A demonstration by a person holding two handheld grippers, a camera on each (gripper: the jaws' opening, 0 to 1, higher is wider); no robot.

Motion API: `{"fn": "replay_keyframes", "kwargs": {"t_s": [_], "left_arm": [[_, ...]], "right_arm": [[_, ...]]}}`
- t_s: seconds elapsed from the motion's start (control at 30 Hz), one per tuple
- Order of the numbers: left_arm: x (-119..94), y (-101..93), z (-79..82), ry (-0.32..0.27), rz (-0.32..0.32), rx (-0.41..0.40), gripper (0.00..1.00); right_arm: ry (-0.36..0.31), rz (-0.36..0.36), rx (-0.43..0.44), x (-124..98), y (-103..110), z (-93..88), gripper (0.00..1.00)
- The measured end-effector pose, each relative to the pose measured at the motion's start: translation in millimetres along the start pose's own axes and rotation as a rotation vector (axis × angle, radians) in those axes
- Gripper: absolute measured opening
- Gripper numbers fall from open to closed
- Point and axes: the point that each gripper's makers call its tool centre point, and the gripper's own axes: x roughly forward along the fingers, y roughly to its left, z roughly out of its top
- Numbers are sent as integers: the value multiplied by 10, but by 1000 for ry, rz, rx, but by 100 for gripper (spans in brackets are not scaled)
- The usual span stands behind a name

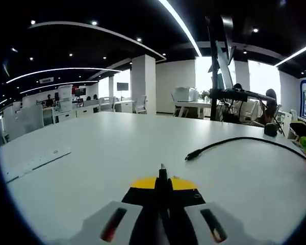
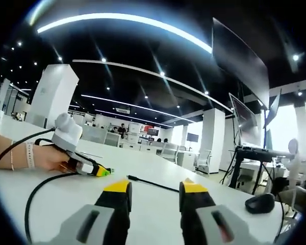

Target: Find the charging cable on the desk, coil it up and secure with Velcro.

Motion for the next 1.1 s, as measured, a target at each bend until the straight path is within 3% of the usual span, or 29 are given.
{"fn": "replay_keyframes", "kwargs": {"t_s": [0.1, 0.33, 0.53, 0.77, 0.9, 1.03, 1.1], "left_arm": [[0, -3, -3, 0, 5, -8, 8], [5, -24, -1, 1, 5, -21, 8], [10, -27, 4, 0, 2, -22, 8], [-1, -21, 9, -2, 2, -29, 8], [3, -33, 15, -1, -1, -28, 8], [8, -38, 18, -1, -1, -28, 8], [11, -40, 21, -2, -1, -29, 8]], "right_arm": [[4, 6, -3, 7, 6, -10, 37], [-33, 78, 85, 6, 76, 65, 35], [0, 128, 90, 83, 106, 59, 32], [31, 161, 37, 285, 89, 108, 29], [83, 242, 7, 441, 139, 62, 31], [94, 267, -45, 549, 145, 65, 28], [118, 324, -68, 641, 166, 47, 29]]}}
